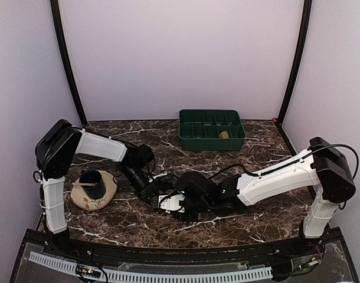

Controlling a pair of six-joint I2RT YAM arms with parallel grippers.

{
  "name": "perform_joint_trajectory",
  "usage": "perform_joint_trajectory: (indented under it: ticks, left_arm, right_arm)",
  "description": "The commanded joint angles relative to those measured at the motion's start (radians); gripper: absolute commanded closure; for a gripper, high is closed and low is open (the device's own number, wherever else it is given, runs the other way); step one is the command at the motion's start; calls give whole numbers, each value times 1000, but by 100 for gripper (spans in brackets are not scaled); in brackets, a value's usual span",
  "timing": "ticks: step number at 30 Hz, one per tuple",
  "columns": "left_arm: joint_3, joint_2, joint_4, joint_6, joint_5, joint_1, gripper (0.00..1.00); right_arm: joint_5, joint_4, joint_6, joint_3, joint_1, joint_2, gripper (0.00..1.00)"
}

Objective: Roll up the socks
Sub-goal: Roll the sock at the center of the board.

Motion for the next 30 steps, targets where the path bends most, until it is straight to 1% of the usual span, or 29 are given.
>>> perform_joint_trajectory:
  ticks: [1,15,24,30]
  left_arm:
    - [-10,8,-36,27,24,11,100]
    - [-10,15,-46,36,50,15,100]
    - [-18,16,-50,39,56,15,100]
    - [-21,16,-50,41,59,15,100]
  right_arm:
    - [10,43,-52,44,15,41,58]
    - [35,63,-117,68,14,131,59]
    - [62,81,-144,73,0,149,59]
    - [44,55,-148,95,-19,166,59]
